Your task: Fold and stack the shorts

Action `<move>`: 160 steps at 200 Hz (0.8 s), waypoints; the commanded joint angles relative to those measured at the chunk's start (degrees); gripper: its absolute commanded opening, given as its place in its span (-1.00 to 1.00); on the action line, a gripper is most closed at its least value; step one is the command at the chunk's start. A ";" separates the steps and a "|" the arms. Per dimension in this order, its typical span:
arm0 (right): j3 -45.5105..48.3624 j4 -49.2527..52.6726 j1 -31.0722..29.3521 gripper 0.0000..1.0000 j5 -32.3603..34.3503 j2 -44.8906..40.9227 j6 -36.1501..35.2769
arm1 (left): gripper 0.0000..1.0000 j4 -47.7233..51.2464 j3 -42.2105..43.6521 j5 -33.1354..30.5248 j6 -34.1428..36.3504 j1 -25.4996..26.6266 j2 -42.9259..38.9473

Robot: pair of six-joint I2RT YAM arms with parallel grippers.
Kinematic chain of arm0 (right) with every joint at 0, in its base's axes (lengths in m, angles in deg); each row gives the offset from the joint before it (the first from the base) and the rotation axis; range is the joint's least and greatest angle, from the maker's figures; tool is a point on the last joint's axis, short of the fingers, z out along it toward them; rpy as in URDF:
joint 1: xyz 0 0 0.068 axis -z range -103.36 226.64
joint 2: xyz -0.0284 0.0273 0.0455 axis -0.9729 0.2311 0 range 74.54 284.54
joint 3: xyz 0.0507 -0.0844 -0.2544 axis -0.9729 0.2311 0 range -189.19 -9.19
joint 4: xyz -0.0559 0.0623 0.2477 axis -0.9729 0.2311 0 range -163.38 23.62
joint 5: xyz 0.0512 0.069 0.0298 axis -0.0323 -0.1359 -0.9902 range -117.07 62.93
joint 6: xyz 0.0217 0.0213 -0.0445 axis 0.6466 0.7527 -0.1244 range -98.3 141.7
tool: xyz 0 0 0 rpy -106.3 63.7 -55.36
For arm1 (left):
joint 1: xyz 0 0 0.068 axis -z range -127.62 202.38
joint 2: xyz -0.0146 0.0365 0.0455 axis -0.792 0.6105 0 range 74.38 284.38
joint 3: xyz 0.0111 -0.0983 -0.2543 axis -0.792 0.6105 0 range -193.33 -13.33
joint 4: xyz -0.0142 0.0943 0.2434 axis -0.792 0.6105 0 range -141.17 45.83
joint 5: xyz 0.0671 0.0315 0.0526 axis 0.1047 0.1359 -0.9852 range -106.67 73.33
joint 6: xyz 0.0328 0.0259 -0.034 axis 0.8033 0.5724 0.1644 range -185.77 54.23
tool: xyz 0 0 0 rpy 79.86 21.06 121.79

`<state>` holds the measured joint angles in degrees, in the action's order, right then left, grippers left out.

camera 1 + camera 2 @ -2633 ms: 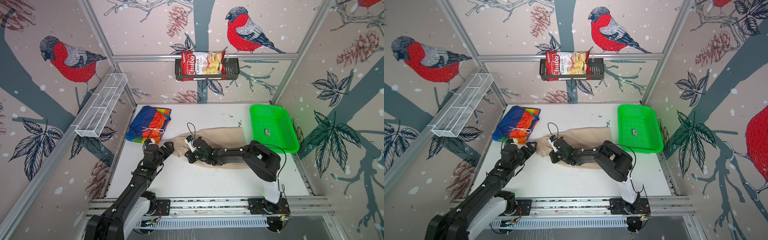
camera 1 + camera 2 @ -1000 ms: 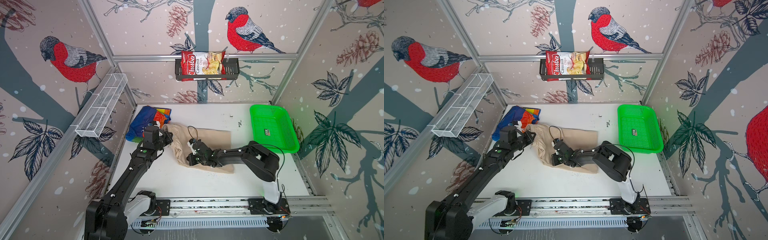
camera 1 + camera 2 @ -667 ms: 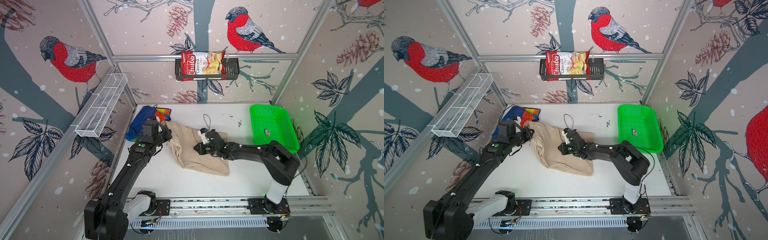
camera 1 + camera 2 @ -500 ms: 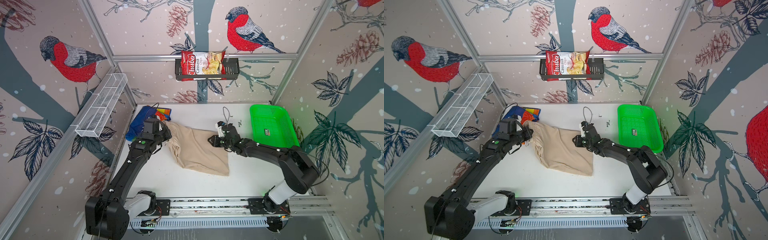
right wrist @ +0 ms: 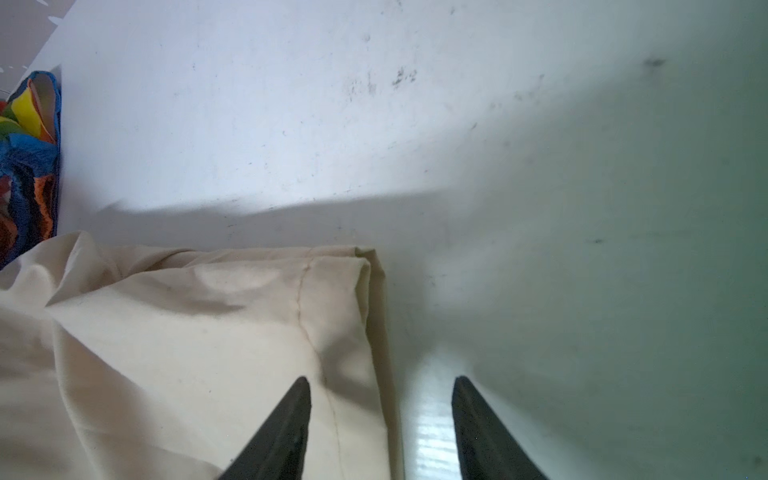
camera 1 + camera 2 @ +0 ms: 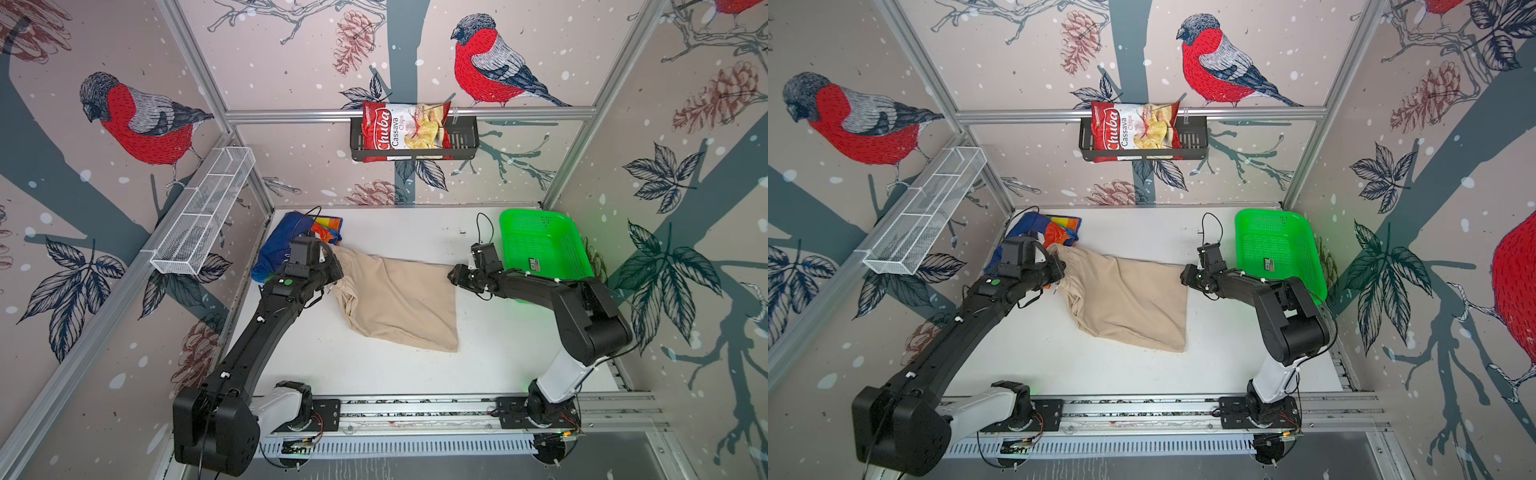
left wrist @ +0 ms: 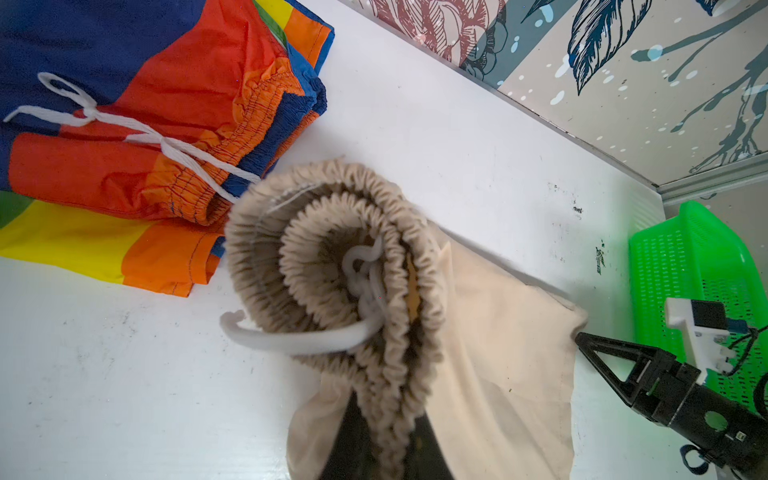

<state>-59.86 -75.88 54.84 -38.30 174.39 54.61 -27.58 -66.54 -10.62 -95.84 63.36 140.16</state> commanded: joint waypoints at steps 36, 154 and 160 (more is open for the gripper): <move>-3.94 -7.19 0.23 -0.18 -5.04 4.56 2.39 | -1.00 -1.23 1.11 1.52 0.02 -0.08 0.03; -4.92 3.96 1.96 -0.95 16.75 3.72 3.37 | -1.00 2.73 3.07 -6.10 1.89 -0.17 -3.70; -5.25 4.23 2.06 -0.93 17.14 3.94 3.13 | -1.00 3.04 3.35 -6.66 2.11 -0.18 -4.21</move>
<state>-63.84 -73.74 56.76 -26.52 177.54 58.01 -26.60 -63.90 -13.12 -95.36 63.36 137.56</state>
